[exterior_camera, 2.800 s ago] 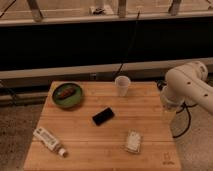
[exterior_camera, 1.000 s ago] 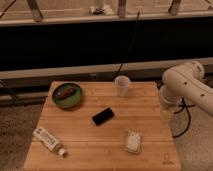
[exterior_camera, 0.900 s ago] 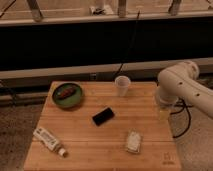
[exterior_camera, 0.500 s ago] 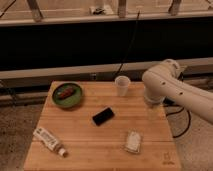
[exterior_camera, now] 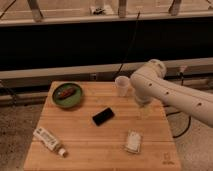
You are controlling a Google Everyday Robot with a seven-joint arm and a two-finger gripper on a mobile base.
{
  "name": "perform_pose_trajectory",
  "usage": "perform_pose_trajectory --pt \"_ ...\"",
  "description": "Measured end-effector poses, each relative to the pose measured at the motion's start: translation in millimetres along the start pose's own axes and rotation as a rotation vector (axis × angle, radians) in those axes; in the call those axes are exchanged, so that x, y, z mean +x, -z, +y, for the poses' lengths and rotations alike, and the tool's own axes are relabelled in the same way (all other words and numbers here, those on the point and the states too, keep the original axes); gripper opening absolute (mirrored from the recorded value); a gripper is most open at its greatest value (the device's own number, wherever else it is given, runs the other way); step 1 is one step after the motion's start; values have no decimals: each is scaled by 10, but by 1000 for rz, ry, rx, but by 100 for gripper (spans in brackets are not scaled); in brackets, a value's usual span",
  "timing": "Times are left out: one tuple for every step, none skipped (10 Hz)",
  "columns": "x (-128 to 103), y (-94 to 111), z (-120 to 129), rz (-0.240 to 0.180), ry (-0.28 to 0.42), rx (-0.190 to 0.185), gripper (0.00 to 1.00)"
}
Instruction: Place the eraser on the white sponge
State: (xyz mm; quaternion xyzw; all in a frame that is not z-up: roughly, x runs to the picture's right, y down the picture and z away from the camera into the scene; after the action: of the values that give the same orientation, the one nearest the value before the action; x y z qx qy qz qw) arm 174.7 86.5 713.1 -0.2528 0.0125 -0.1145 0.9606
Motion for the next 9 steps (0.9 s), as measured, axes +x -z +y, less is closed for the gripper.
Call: perform_pose_trajectory --pt "-12 -9 -21 1 21 4 80" --pt "-59 -34 -45 0 47 6 80" --pt "-179 -42 -91 -2 80 10 80" --pt "-275 -50 -128 -3 105 13 80" --pt "-361 -66 -160 -3 132 16 80" --pt "-386 -92 -175 -2 158 17 80" --pt "-404 -103 -186 0 174 19 80" --pt "-496 -132 -215 0 212 20 80" --pt "-613 -152 -251 0 247 23 80"
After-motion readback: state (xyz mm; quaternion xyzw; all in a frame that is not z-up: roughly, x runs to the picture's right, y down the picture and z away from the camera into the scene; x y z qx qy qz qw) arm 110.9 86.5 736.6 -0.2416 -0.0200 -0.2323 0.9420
